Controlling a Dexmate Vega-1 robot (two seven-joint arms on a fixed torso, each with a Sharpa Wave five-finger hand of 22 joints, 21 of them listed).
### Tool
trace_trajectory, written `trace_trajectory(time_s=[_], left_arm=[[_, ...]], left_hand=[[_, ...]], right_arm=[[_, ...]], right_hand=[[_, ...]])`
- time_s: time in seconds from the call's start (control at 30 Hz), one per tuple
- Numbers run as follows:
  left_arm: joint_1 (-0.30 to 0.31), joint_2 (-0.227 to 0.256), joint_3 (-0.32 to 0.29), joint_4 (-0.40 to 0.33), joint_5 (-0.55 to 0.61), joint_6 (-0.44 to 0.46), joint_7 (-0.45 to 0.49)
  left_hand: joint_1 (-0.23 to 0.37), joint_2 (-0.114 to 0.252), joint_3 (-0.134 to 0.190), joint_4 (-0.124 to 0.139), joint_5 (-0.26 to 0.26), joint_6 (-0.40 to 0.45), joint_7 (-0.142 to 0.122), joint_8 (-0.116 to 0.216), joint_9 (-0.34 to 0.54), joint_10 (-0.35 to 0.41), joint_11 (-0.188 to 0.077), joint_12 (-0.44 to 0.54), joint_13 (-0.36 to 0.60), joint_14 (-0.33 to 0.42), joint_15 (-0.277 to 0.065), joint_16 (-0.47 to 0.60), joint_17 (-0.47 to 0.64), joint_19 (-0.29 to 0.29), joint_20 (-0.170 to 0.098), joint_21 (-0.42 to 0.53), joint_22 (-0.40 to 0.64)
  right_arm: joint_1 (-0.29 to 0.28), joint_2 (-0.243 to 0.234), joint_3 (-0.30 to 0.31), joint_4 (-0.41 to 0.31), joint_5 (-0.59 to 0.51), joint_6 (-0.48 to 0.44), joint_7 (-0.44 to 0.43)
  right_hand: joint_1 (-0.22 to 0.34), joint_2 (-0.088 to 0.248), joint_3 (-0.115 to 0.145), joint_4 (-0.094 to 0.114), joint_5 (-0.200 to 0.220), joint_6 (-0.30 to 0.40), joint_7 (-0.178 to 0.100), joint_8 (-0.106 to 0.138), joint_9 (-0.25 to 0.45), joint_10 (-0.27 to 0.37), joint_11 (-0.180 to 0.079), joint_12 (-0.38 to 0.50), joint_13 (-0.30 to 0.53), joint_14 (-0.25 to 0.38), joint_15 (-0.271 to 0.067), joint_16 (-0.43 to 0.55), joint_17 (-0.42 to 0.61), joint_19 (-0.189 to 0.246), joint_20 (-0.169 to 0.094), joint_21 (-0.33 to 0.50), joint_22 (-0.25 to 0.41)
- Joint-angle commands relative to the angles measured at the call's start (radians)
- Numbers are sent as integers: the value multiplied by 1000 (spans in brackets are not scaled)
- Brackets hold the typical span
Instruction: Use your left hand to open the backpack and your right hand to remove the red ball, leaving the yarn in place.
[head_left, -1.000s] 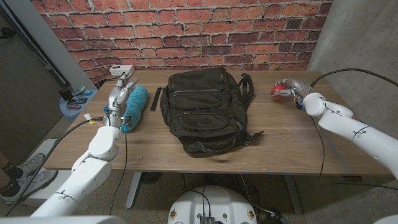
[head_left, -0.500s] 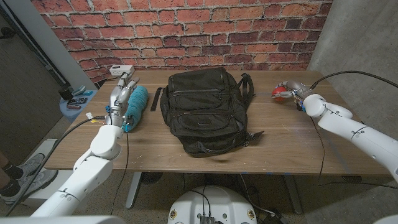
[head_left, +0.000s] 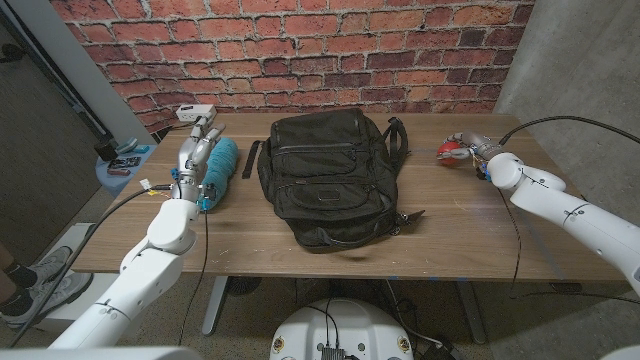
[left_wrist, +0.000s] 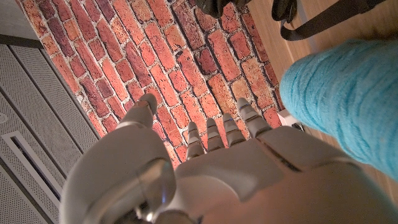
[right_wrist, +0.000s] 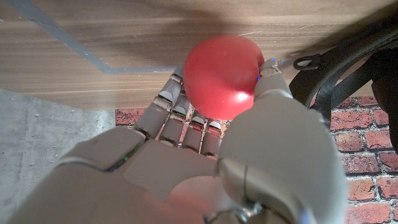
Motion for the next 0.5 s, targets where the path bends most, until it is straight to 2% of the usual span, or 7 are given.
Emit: trace_trajectory(time_s=[0.03,0.5], left_arm=[[-13,4,7,17,-9,-5,-10],[-8,12,2,20,-21,-10,-16]], left_hand=[[10,3,0,-1,1,11,-2,-3,4,10,-2,-4,-1,9,-4,1,-1,3,-3,-4,1],[15,7,1,-1,1,15,-3,-8,5,11,-1,-7,-9,10,0,0,-1,4,-2,-4,1]], right_arm=[[-7,-6,-3,-21,7,-20,7],[-23,-20,0,-59,16,-44,21]], right_hand=[[-13,-2,-3,1,0,-13,0,-4,5,-4,0,-4,2,-8,-135,-4,-2,-6,-47,-2,2],[-32,-12,-11,7,5,-66,24,-14,3,-44,23,-28,-3,-42,-109,-27,-6,-31,-30,-13,1]])
